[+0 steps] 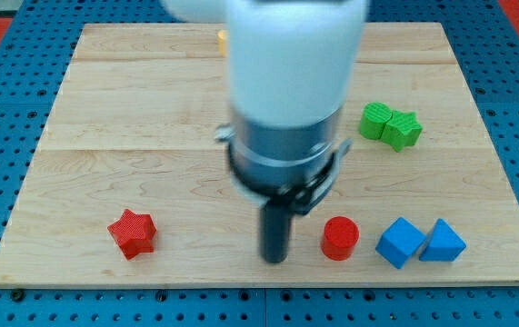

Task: Keep red blocks in a horizontal line with blue blocks

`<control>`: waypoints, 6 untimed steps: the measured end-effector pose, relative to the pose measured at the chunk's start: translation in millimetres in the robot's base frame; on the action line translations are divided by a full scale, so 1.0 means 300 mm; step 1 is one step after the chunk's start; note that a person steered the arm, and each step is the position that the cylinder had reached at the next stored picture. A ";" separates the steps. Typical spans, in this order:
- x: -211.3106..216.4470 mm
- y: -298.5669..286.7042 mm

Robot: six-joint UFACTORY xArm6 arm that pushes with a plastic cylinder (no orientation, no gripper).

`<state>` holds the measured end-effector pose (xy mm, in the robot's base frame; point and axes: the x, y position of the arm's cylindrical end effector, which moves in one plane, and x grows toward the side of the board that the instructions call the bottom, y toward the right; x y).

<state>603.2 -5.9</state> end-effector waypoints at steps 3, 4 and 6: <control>0.026 -0.720; -0.142 -0.735; -0.137 -0.517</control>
<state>562.1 -161.0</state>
